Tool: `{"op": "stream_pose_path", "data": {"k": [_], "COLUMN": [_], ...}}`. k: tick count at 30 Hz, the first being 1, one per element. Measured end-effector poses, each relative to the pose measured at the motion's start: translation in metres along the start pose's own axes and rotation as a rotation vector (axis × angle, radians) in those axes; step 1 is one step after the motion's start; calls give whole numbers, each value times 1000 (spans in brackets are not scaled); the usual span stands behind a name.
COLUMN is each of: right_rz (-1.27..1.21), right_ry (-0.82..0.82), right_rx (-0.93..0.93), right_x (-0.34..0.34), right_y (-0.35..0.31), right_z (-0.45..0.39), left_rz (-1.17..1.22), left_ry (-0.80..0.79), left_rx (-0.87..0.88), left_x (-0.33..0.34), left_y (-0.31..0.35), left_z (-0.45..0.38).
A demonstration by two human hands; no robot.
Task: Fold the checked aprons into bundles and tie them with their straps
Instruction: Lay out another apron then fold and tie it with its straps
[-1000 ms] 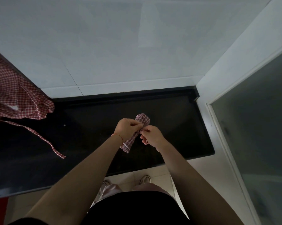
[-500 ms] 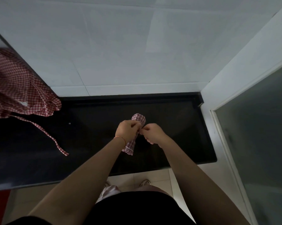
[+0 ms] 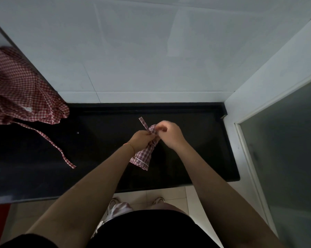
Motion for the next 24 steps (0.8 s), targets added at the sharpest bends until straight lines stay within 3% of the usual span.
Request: {"op": "stream_pose_path", "data": {"k": [2, 4, 9, 13, 16, 20, 24], "right_rz": [158, 194, 125, 157, 113, 62, 110], "right_ry": [-89, -67, -31, -148, -218, -159, -76], "right_rx": [3, 4, -5, 57, 75, 5, 12], "right_x": [17, 21, 15, 13, 18, 25, 23], "right_y": [11, 15, 16, 19, 18, 1, -2], "right_z": [-2, 0, 2, 5, 9, 10, 12], "left_rz": [50, 84, 95, 137, -10, -33, -38], "left_ry": [-28, -38, 9, 113, 129, 116, 242], "left_rx": [-34, -69, -52, 29, 91, 148, 159], "left_x": [-1, -2, -7, -15, -15, -12, -20], "left_y": [0, -1, -3, -8, -1, 10, 8], "left_z": [2, 5, 4, 3, 3, 7, 12]}}
Point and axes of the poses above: each hand's wrist, its own z-axis away from the middle knuckle, its own x-axis out of the palm, y = z × x, the point moved 9 cm from there along -z, towards the middle knuckle, and after that the axes turned 9 degrees about -y, right-handed, at the moved point
